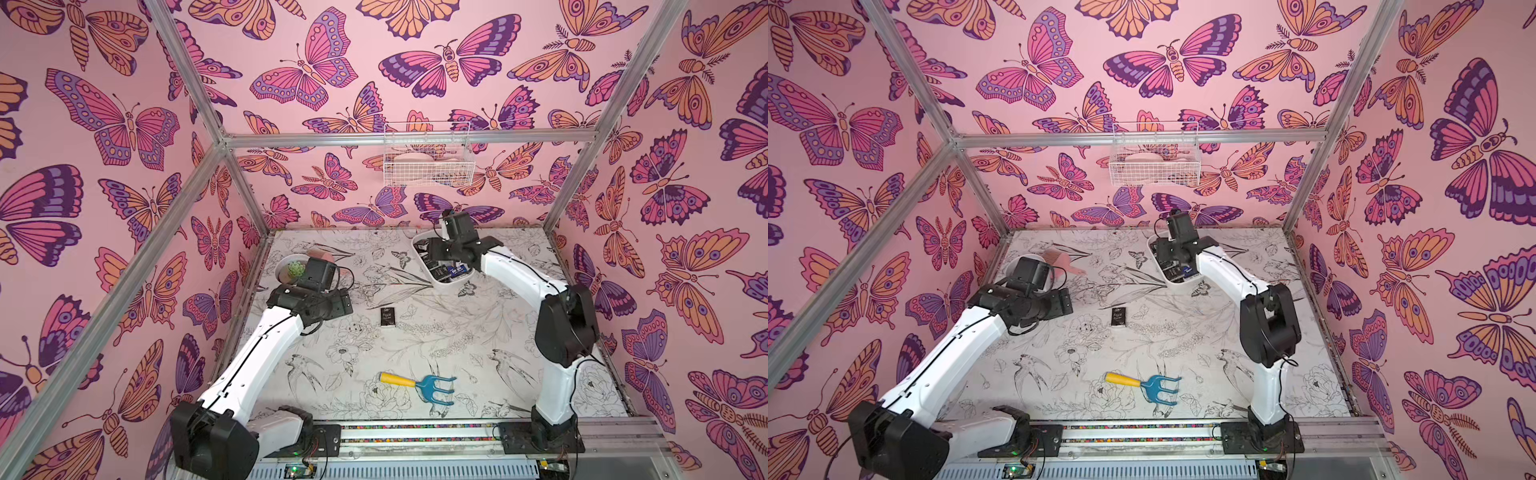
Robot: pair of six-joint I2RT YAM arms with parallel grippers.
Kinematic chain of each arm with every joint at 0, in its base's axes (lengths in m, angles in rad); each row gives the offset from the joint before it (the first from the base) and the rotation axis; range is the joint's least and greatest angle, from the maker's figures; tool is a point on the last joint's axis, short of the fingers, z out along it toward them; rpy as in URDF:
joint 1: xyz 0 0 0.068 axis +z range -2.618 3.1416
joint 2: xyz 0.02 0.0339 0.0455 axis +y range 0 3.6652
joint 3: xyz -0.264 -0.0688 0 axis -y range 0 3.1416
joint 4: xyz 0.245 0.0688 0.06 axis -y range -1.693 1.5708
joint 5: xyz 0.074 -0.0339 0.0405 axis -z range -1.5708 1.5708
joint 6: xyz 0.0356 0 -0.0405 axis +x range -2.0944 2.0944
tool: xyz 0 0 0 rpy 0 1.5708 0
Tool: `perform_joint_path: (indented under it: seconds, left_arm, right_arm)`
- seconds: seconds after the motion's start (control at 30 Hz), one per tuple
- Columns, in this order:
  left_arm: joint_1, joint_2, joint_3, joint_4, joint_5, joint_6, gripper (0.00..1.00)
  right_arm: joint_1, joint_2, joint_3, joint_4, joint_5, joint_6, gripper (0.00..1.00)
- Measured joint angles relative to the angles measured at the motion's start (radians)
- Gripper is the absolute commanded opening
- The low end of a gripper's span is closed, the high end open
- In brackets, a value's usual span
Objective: Take the pocket tissues out of the storage box
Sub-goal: Pick up the pocket tissues from the storage box.
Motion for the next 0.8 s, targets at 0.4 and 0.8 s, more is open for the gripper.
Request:
perform_joint_path:
  seconds: [0.4, 0.8]
  left_arm:
    - [0.000, 0.091, 0.013, 0.000, 0.000, 0.005, 0.94]
    - [0.000, 0.094, 0.023, 0.000, -0.001, 0.019, 0.94]
  right_arm:
    - [-0.117, 0.354, 0.345, -0.222, -0.301, -0.200, 0.61]
    - [-0.115, 0.396, 0.359, -0.260, -0.341, -0.198, 0.50]
